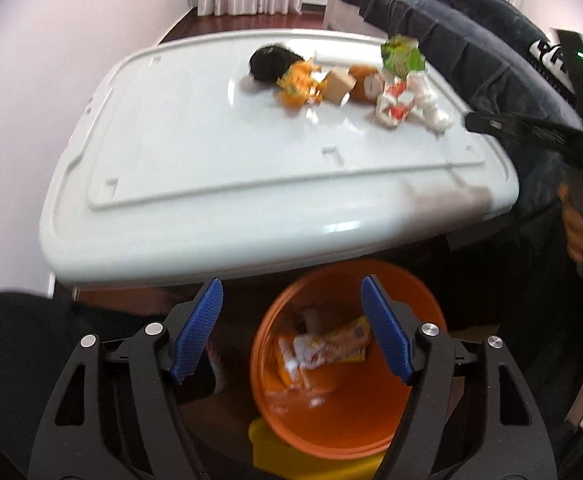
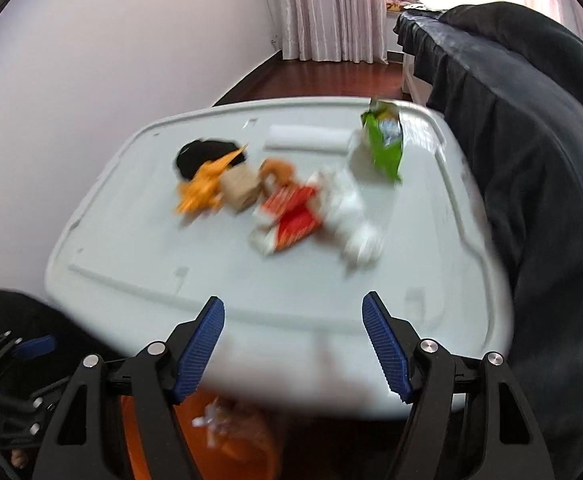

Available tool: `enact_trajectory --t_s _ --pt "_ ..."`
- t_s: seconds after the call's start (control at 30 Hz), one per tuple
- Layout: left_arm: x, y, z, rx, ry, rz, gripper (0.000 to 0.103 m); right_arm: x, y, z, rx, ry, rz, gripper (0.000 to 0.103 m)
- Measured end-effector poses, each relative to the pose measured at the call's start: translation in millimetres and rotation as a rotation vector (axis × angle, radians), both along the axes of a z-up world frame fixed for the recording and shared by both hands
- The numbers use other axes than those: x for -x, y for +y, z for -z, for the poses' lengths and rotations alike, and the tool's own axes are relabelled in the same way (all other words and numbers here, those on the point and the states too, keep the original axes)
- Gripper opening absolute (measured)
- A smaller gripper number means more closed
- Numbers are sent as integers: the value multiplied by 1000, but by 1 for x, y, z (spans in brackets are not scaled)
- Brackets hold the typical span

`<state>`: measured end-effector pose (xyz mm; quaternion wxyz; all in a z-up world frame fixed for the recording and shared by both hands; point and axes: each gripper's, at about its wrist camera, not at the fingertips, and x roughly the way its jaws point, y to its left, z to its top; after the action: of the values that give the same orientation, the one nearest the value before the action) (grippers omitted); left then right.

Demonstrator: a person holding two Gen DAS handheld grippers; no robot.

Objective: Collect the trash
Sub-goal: 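Grasp the white glove with the right tool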

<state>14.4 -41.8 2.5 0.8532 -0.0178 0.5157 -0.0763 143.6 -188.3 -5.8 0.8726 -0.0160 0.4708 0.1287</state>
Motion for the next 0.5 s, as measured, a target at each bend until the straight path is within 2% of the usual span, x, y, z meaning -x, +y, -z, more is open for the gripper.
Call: enact_trajectory --t_s 0.13,0.2,0.37,0.43,0.47,0.5 --pt "-21 -8 -2 19 -23 7 70 -46 1 14 62 34 -31 70" --pt "-25 -11 -1 29 -27 14 70 -62 3 25 59 71 -38 70" --pt "-30 -20 6 46 -21 44 71 -84 7 44 93 103 -44 68" --pt "-30 -22 11 47 -12 54 70 -91 7 51 95 124 -36 62" --pt "-30 -23 13 44 -8 55 71 -92 7 54 90 133 -35 52" --pt "-30 -23 15 43 -2 54 71 -95 6 57 79 149 -33 35"
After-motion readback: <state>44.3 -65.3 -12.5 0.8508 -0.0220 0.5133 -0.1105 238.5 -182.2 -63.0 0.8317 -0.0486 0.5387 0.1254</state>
